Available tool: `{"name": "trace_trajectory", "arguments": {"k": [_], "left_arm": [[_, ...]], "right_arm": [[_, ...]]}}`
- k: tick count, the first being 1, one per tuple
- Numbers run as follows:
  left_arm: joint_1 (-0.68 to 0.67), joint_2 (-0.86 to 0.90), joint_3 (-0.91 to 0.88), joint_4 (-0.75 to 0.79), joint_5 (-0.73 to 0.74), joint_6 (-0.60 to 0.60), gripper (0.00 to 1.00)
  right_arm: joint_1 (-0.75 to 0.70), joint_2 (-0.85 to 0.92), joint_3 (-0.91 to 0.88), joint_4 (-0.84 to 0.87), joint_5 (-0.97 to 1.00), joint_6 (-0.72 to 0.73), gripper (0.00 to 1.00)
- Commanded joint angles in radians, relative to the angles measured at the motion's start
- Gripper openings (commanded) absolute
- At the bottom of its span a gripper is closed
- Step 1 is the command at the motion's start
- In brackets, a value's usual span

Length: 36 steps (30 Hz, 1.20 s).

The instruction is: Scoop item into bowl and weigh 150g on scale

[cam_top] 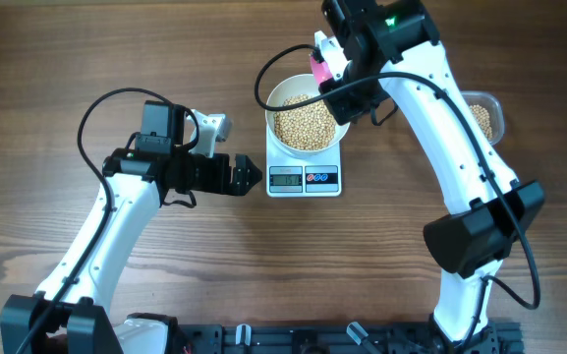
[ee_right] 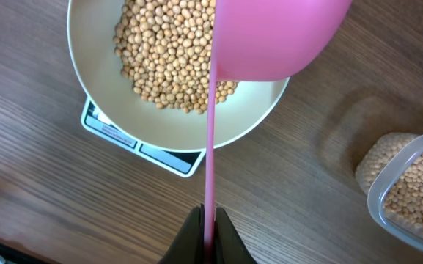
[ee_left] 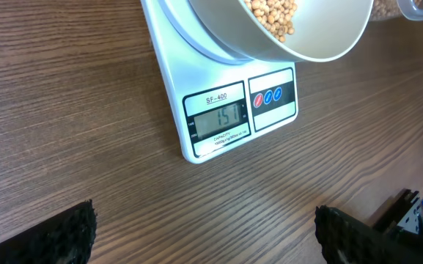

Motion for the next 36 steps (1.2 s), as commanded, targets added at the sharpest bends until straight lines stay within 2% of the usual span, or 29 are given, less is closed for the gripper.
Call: {"name": "trace_trajectory", "arguments": {"k": [1,11,21,36], "left_arm": [[-0.003,0.004,0.019,0.003,-0.006,0.020,1.00],[-0.003,0.004,0.019,0.003,-0.006,0.020,1.00],[-0.003,0.004,0.019,0.003,-0.006,0.020,1.00],[-0.003,0.004,0.019,0.003,-0.006,0.020,1.00]], "right_arm": [[0.004,0.025,0.006,-0.014,0.018,-0.033,0.04],[0.053,0.037,0.006,-0.031,0.018,-0.040,0.04],[0.059,0.121,0.003,-0.034,0.052,-0.018,0.04],[0.059,0.135,0.003,-0.025,0.055,-0.009,0.04]]}}
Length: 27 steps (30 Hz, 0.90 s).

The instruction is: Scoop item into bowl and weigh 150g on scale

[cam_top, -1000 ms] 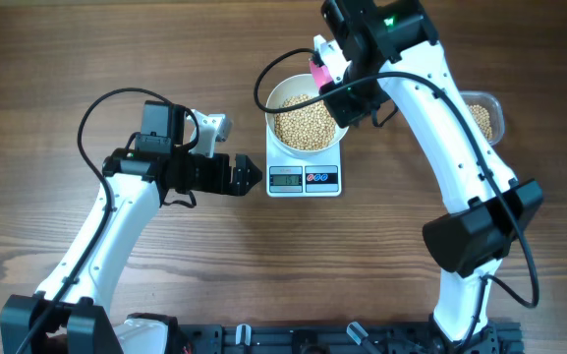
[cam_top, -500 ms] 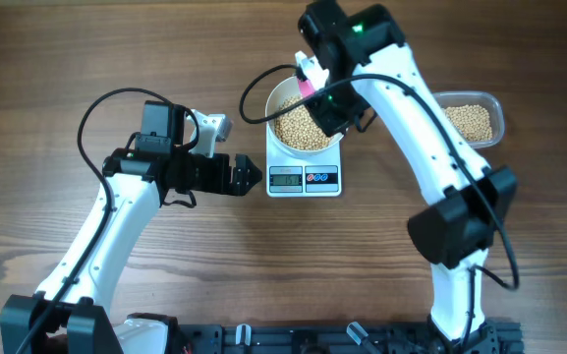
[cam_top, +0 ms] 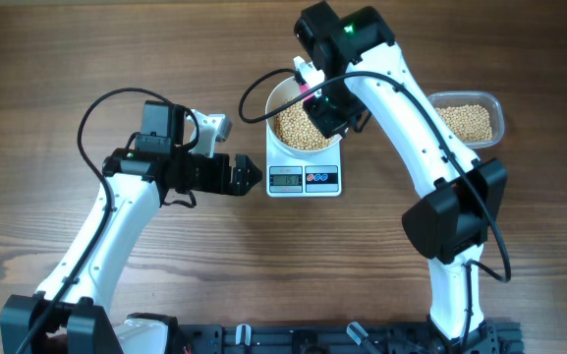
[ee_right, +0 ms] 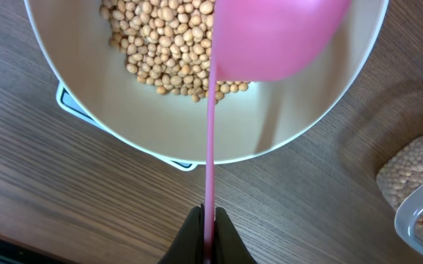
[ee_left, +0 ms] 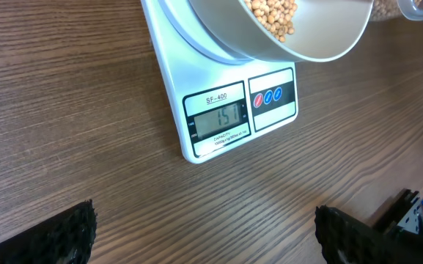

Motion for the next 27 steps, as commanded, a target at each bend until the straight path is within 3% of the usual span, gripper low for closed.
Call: {"name": "trace_trajectory", "arguments": {"k": [1,27], "left_arm": [[-0.003,0.004,0.019,0.003,-0.006,0.020,1.00],[-0.003,0.004,0.019,0.003,-0.006,0.020,1.00]], "right_arm": [[0.003,0.016,0.003,0.009,0.017,0.012,0.04],[0.004,0.029,-0.056,0.030,0.030,0.029,0.04]]}}
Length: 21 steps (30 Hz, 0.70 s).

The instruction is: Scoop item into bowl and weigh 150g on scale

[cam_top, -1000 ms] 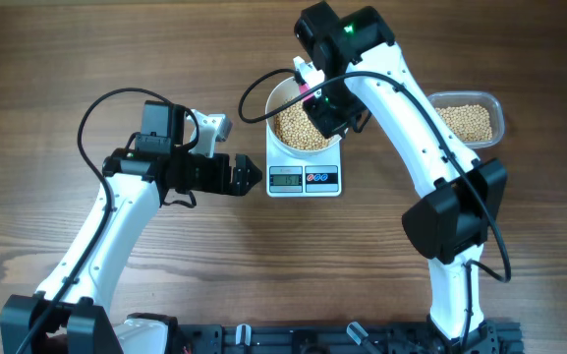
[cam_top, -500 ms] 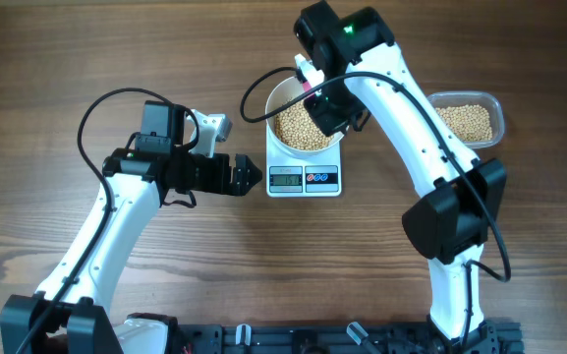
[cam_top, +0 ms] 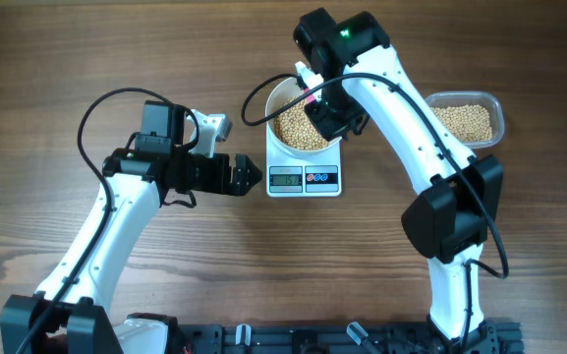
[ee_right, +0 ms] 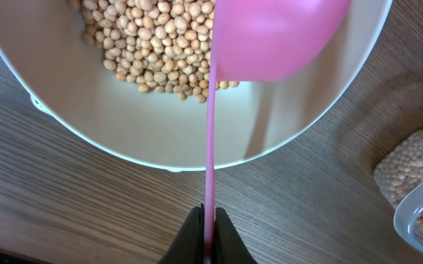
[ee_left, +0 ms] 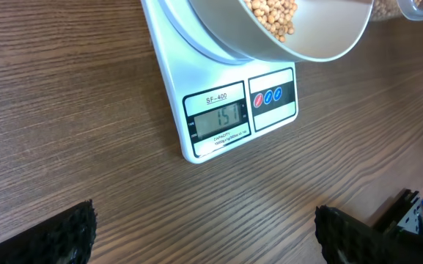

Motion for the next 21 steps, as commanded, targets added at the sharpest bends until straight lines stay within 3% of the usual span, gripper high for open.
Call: {"name": "trace_trajectory", "arguments": {"k": [1,21], "left_arm": [[-0.003,0.004,0.019,0.003,-0.006,0.020,1.00],[-0.003,0.004,0.019,0.003,-0.006,0.020,1.00]], "right_arm": [[0.004,0.027,-0.005,0.004,-0.003,0.019,0.04],[0.004,0.027,-0.005,0.018,-0.022,0.020,0.04]]}}
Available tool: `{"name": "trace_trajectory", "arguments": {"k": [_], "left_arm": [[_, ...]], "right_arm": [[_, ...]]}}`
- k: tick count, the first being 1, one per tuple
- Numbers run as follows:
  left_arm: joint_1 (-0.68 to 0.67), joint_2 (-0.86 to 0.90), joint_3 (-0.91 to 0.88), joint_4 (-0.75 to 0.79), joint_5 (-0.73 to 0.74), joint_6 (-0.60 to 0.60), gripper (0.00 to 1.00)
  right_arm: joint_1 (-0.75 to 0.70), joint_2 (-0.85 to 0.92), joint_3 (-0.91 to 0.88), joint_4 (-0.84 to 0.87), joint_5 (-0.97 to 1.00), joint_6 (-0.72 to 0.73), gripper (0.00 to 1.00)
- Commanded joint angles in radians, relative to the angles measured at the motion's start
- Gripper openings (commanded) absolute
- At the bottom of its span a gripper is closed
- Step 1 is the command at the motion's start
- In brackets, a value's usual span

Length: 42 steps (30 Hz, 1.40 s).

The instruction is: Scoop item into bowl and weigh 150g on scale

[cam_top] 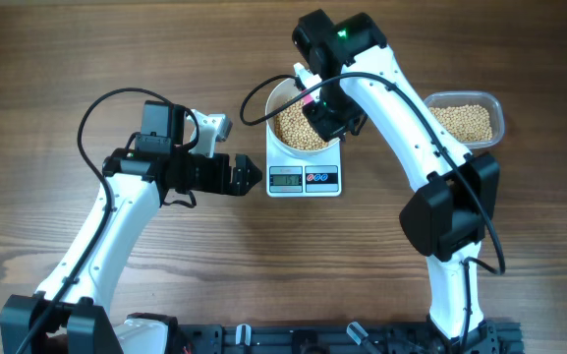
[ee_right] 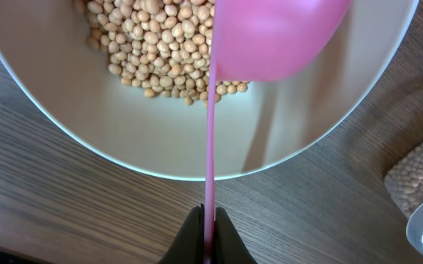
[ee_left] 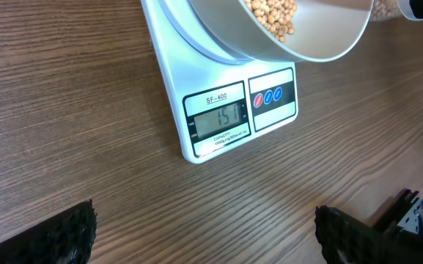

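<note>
A white bowl [cam_top: 281,98] of pale beans [ee_right: 152,51] stands on the white digital scale [cam_top: 304,179], whose display [ee_left: 218,119] reads 151. My right gripper [ee_right: 210,214] is shut on the thin handle of a pink scoop [ee_right: 270,37]. The scoop's head hangs low over the bowl's right half, just above the beans. My left gripper [ee_left: 204,231] rests to the left of the scale [ee_left: 196,81], its fingers wide apart with only bare table between them.
A clear plastic tub of beans [cam_top: 470,120] sits on the wooden table at the right of the scale. My right arm reaches over the bowl from the right.
The scoop and my right gripper sit slightly closer to the bowl, which fills more of the right wrist view. The display still reads 151. My left arm has not moved.
First my right gripper held the pink scoop high over the bowl's right edge, with the scale reading 151. At each later moment the scoop was lower and further over the beans, and now it hangs just above them. The reading and my left arm stayed the same.
</note>
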Motion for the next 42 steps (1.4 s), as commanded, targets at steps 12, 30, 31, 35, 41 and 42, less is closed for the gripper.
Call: {"name": "trace_trajectory", "arguments": {"k": [12,30,31,35,41,42], "left_arm": [[-0.003,0.004,0.019,0.003,-0.006,0.020,1.00],[-0.003,0.004,0.019,0.003,-0.006,0.020,1.00],[-0.003,0.004,0.019,0.003,-0.006,0.020,1.00],[-0.003,0.004,0.019,0.003,-0.006,0.020,1.00],[-0.003,0.004,0.019,0.003,-0.006,0.020,1.00],[-0.003,0.004,0.019,0.003,-0.006,0.020,1.00]], "right_arm": [[0.004,0.043,-0.004,0.048,0.063,0.045,0.04],[0.004,0.045,-0.004,0.042,0.101,0.085,0.04],[0.004,0.045,-0.004,0.042,0.100,0.086,0.04],[0.004,0.045,-0.004,0.042,0.100,0.086,0.04],[0.004,0.045,-0.004,0.038,0.099,0.093,0.04],[0.004,0.045,-0.004,0.038,0.097,0.093,0.04]]}}
